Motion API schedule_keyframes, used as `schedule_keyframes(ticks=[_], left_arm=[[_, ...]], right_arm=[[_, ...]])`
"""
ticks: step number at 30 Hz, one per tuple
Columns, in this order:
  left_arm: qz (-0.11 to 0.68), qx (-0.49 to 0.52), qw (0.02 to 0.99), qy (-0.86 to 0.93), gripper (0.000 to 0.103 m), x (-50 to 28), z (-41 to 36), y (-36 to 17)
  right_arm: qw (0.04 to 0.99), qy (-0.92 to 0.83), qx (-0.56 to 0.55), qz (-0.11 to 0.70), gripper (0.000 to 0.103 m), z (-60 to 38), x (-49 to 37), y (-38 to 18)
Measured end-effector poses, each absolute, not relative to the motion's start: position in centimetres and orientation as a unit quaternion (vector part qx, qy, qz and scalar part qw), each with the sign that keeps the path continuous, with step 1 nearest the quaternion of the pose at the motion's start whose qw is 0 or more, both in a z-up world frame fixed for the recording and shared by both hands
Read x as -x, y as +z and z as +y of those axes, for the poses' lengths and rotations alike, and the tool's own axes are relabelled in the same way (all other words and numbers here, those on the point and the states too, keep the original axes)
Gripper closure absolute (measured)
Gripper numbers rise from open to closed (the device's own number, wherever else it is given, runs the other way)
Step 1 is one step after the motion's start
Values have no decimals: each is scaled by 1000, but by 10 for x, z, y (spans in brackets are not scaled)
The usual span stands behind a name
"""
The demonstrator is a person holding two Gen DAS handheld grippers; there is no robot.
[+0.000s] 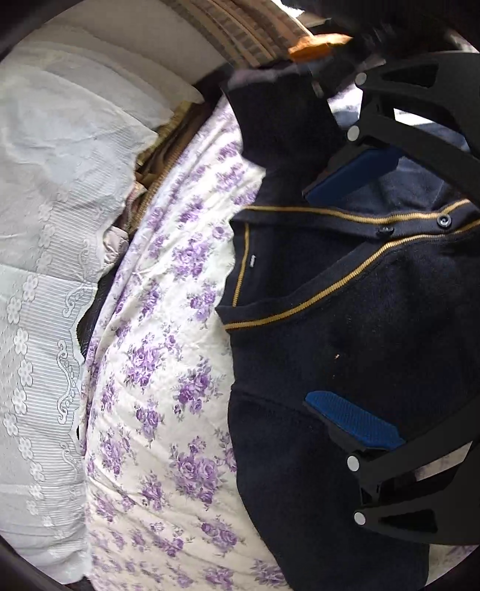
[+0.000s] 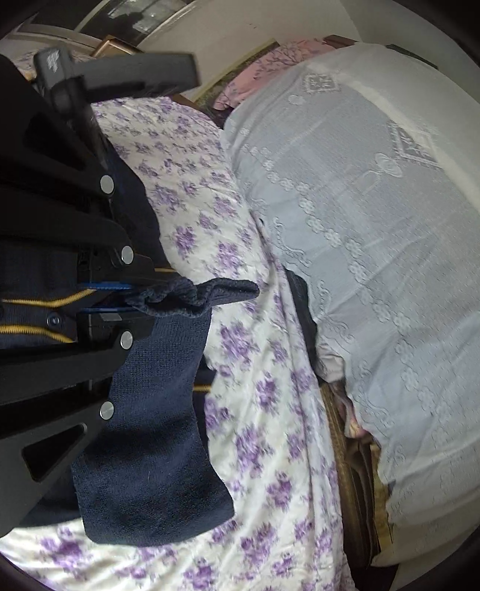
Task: Fold small clothes
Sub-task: 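Carry the sleeve across the cardigan front with the right gripper and release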
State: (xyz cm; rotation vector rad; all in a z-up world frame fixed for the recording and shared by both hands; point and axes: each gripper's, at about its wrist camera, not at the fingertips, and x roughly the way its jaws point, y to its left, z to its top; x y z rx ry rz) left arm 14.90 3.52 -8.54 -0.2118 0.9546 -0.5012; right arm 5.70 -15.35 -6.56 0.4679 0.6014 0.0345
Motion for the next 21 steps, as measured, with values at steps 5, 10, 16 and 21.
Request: schedule_keyframes(ticks=[5, 10, 16, 21], left_arm=[[455, 119, 850, -238, 5, -155, 48, -85], [479, 122, 831, -255, 5, -163, 49, -94], [520, 124, 806, -255, 5, -173, 44, -118], [541, 137, 790, -254, 5, -177, 45, -129]], right_arm=[[915, 22, -223, 336, 96, -130, -78, -96], [912, 22, -192, 361, 96, -103, -92, -119], [909, 32, -147, 389, 67, -90, -99, -128], [916, 46, -70, 392, 52, -80, -76, -118]])
